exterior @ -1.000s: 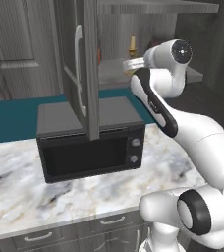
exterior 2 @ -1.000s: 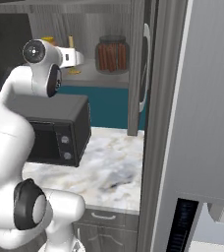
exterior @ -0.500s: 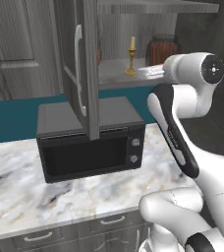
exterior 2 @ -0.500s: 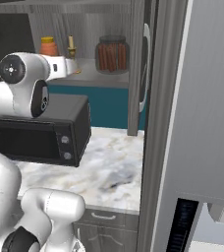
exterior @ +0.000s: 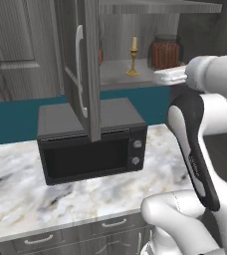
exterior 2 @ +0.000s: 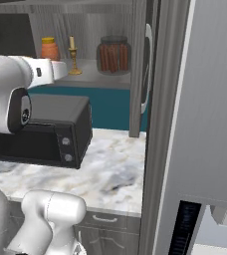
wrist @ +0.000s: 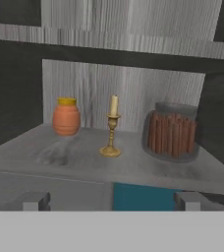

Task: Pick the jar and candle from the dining table and place them in the open cabinet. Close the cabinet after placing the objects.

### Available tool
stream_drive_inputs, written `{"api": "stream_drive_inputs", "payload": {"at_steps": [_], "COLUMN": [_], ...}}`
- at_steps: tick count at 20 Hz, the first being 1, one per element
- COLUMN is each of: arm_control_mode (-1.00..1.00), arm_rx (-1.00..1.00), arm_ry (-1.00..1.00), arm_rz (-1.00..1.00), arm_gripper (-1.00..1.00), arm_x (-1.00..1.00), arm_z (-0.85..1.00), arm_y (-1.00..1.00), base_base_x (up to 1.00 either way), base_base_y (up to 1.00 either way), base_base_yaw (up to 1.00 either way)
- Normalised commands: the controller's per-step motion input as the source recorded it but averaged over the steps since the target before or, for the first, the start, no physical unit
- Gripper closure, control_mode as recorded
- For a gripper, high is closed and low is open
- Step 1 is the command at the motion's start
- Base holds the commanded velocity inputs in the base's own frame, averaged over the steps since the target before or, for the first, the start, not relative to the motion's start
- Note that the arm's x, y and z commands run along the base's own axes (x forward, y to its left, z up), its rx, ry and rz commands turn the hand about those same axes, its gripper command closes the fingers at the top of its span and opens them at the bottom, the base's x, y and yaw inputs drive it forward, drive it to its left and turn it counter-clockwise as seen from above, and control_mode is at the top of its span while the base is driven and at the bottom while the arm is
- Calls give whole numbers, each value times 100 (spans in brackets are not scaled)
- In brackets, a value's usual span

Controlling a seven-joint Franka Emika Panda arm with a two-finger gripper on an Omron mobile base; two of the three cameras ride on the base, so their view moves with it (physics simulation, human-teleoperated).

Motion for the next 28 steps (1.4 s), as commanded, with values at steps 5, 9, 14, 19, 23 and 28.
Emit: {"api": "stream_drive_inputs", "payload": {"at_steps": [5,9,14,19,23,28], "arm_control_mode": [-100,-100,-100,-100,-100,-100], "arm_rx": [0,0,0,0,0,0], "arm_ry": [1,1,3,4,1,0], "arm_rz": [-5,-5,-7,-9,-4,0], "arm_gripper": [-100,-100,-100,-100,-100,-100], "arm_x": [-100,-100,-87,-68,-41,-17], "arm_z": [12,2,3,4,0,-2], "arm_y": [-14,-13,-16,-25,-18,-5], "base_base_x": [0,0,0,0,0,0], "base_base_y": [0,0,0,0,0,0], "base_base_yaw": [0,0,0,0,0,0]}}
